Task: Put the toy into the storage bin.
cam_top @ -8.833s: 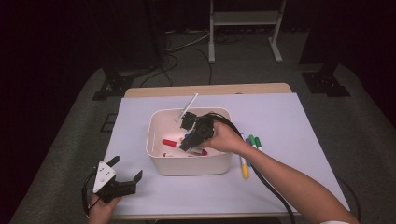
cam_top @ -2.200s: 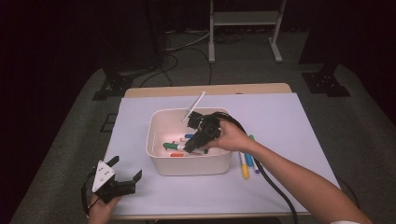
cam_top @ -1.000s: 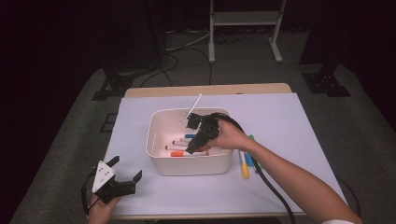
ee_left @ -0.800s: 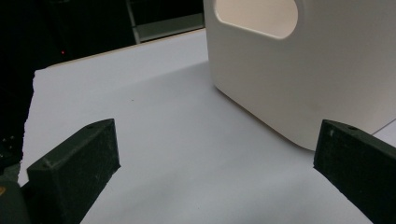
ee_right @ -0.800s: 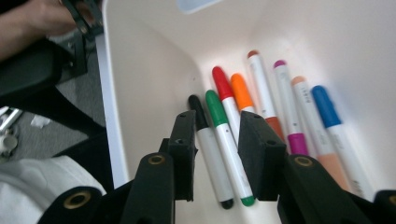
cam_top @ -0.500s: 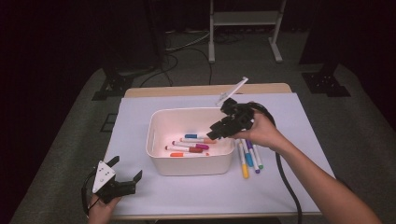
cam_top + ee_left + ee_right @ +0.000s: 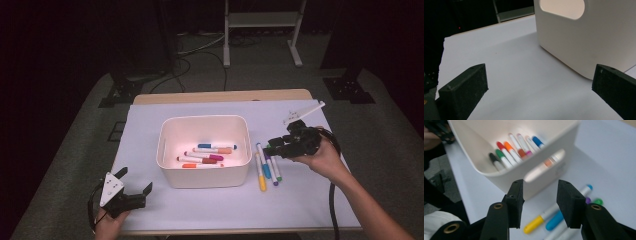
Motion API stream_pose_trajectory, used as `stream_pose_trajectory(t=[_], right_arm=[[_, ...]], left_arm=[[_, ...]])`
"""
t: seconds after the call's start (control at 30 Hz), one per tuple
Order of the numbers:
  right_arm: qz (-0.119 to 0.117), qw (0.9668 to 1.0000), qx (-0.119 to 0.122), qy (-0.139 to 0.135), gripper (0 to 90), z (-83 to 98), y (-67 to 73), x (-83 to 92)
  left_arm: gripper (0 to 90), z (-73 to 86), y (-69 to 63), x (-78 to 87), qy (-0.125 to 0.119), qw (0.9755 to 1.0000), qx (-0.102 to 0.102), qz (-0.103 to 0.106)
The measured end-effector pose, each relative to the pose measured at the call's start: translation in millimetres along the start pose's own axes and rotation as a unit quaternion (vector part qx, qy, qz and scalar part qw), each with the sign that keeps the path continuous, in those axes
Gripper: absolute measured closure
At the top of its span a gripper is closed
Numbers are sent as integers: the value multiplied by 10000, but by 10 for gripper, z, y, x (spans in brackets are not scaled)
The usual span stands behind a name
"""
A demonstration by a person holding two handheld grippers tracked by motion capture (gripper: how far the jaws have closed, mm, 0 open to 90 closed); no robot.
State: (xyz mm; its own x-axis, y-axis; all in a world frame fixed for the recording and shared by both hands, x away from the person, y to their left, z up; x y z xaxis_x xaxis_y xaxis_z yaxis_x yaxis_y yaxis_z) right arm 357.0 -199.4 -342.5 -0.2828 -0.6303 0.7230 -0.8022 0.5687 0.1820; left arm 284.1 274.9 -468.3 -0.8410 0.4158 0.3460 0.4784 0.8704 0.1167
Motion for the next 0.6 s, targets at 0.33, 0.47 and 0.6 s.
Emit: stream_pose_trajectory(t=[0.33,0.47,0.6], right_arm=[[427,9966,-670,231,555,541,-373,-257],[623,9936,-864,380,561,653,-490,-460],[831,9907,-1001,396,571,680,-563,-619]], left_arm=[[0,1,6,1,18,10000,11,-5],[0,1,6,3,1,10000,21,-2],[0,1,6,4,-5,10000,19,2]])
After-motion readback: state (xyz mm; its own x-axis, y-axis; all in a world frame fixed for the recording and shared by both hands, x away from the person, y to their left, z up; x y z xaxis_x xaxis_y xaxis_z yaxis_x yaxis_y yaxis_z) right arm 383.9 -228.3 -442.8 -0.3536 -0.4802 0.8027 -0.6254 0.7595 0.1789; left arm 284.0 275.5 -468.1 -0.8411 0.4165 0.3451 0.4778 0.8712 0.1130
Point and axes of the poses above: each handheld gripper's, and its own axes: x roughly backward along the jaws, z roughly out of its underside, y roughly to its left, the point moved 4 cm from there along -x, roughly forward along the jaws, and after that the axes turned 2 degrees about y, right-handed, at the moved point
